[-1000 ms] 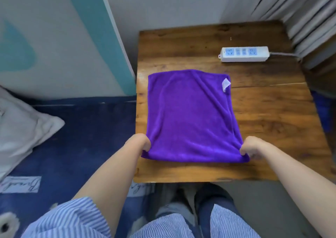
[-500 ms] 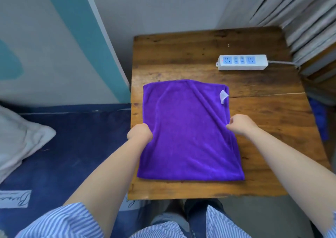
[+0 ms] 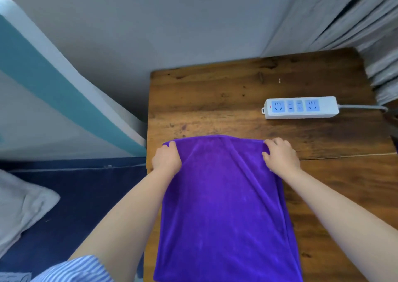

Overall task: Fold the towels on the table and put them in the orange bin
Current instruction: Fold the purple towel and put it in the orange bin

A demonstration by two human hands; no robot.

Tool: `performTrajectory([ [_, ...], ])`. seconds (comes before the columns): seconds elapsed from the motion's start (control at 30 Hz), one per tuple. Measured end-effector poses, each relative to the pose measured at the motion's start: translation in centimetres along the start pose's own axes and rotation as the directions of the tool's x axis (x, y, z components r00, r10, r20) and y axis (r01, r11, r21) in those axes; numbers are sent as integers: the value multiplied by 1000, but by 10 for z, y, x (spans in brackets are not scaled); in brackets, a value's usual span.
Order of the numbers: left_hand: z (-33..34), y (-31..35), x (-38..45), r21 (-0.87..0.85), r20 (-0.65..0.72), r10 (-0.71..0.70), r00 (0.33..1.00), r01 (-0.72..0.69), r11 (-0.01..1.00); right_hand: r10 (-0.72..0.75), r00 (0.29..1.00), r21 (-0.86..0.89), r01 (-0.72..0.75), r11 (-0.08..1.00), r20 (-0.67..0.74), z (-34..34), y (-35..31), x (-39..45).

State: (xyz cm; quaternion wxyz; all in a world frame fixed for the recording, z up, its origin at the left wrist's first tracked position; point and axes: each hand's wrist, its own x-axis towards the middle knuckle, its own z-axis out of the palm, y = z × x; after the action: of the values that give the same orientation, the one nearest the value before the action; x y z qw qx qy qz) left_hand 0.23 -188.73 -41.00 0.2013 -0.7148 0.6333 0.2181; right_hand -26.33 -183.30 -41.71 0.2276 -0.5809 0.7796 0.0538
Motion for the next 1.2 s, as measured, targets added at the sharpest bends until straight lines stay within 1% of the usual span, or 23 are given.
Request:
performTrajectory([
  [0.1,1,3,20,-2,-28,22,999,-22,1000,8,999,-14,-8,1000,-53,4,3,8],
  [0.2,-1,4,38,-1,-43,29,999,-30,1000,57,997,87,-51,995,-59,6,11,15],
  [0.3,-4,-2,49,80,-49,57,997,-53,995,29,999,105,-24,994,-44,3,16,21],
  [0.43,-5,-17,49,103,-21,100,995,-97,990,-29,999,161,32,986,-21,-4,19,21],
  [0.5,-4,-24,44,57,-20,88,996,-87,995,-85,996,165,82,983,11,-7,20,18],
  [0.57,-3,-29,39,0,-24,70,997,-70,998,-123,990,153,111,982,75,-9,20,15],
  [0.63,-4,-33,35,-110,-59,54,997,-61,992,-135,983,143,117,983,125,-13,22,13],
  [0.73,-8,-37,26,-322,-40,80,996,-88,943,-131,980,251,90,964,153,-24,30,8],
  [0.77,-10,-40,23,-374,-35,87,996,-94,923,-125,972,323,55,945,200,-29,33,6],
  [0.8,-12,-43,20,-434,-23,81,996,-83,897,-128,953,409,4,912,275,-35,36,4],
  [0.83,-16,-48,18,-498,9,70,998,-56,865,-146,918,484,-55,873,367,-41,39,2],
  [0.87,-19,-52,16,-553,64,67,996,-21,833,-172,866,528,-119,841,469,-47,42,0],
  [0.9,-23,-57,14,-582,136,74,988,19,813,-196,798,542,-186,819,570,-53,45,-2],
  [0.97,-29,-62,10,-560,278,90,956,85,824,-229,627,510,-313,801,744,-60,51,-5],
  [1.0,-31,-62,10,-526,320,87,943,100,844,-217,571,472,-347,810,792,-60,50,-5],
  [1.03,-31,-59,10,-490,337,77,938,105,866,-171,564,426,-359,831,808,-59,49,-5],
  [1.07,-32,-55,12,-460,317,58,947,100,883,-108,611,384,-341,858,785,-56,45,-3],
  [1.1,-31,-50,15,-428,250,36,967,77,901,-43,696,339,-294,893,717,-53,40,2],
  [1.17,-27,-38,21,-320,78,1,997,24,947,27,859,219,-161,962,512,-46,31,11],
  [1.2,-25,-30,23,-270,9,0,1000,2,963,36,915,150,-105,983,402,-43,29,16],
])
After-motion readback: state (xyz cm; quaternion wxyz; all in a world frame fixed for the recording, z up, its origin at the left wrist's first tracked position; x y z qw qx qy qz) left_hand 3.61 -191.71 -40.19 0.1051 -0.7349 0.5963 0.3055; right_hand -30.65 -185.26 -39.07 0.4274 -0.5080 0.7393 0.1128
